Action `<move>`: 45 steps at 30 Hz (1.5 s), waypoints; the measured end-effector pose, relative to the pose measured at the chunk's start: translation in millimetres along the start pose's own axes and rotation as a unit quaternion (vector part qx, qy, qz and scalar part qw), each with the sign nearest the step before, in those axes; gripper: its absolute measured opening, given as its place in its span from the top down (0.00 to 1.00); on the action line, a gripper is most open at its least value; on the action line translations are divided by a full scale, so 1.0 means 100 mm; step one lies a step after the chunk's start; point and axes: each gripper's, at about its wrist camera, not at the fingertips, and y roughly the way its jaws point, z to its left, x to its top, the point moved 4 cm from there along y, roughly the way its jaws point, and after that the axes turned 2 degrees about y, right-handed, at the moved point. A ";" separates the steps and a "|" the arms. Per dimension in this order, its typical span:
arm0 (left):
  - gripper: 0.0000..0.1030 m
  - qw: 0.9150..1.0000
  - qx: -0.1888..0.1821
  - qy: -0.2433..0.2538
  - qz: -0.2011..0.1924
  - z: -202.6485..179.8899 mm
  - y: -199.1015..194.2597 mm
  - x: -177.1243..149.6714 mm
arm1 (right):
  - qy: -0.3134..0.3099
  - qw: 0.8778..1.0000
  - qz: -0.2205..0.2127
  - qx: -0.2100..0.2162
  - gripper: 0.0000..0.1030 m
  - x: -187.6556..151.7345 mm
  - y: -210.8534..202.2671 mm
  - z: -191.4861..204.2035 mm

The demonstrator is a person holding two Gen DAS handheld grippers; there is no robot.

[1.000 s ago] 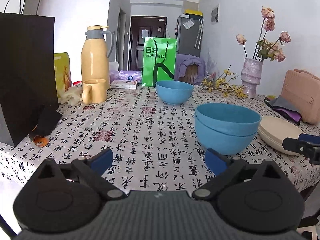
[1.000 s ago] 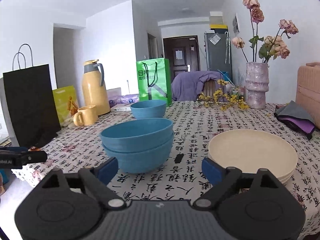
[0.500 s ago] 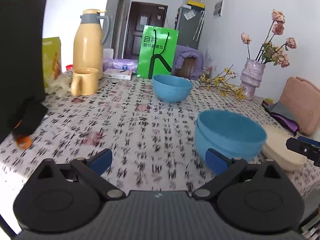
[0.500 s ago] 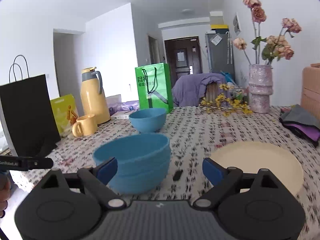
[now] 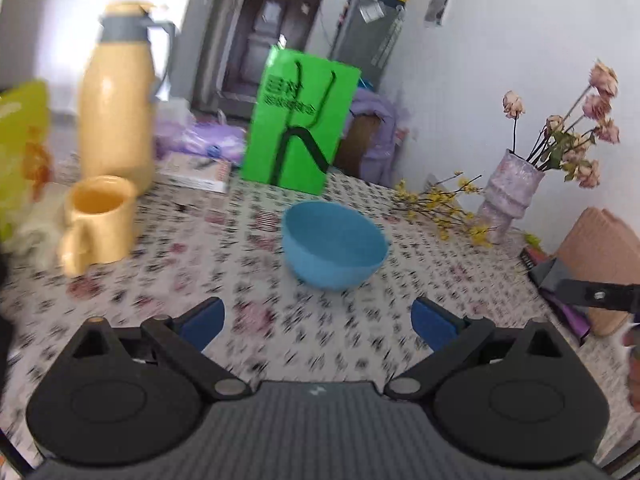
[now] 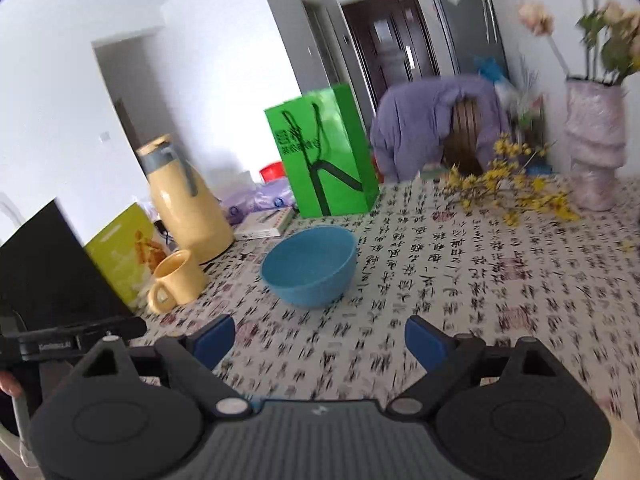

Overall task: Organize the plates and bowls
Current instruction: 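Move both grippers toward the blue bowl beside the green bag, then close both grippers on the rim of that blue bowl, then lift the blue bowl and carry it over the two nested bowls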

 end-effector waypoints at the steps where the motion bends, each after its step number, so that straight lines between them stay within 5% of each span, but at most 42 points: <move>1: 0.01 1.000 -0.007 -0.007 0.012 0.04 0.16 0.12 | -0.002 1.000 0.013 -0.002 0.11 0.12 0.13 -0.03; 9: 0.05 0.997 0.006 -0.040 0.063 0.29 1.30 0.57 | 0.016 0.994 0.105 -0.002 0.15 0.68 1.44 -0.25; 17: 0.54 0.992 -0.014 -0.085 0.091 0.50 1.98 0.51 | 0.047 0.987 0.156 0.008 0.39 0.65 2.40 -0.41; 22: 0.75 0.989 -0.041 -0.084 0.113 0.52 2.16 0.42 | 0.065 0.983 0.173 0.019 0.72 0.54 2.64 -0.50; 33: 0.80 0.991 -0.042 -0.076 0.103 0.36 1.93 0.52 | 0.068 0.985 0.154 0.028 0.84 0.67 2.43 -0.43; 45: 0.80 0.997 -0.047 -0.032 0.057 -0.30 0.92 0.66 | 0.032 0.994 0.103 0.025 0.85 0.80 1.23 -0.13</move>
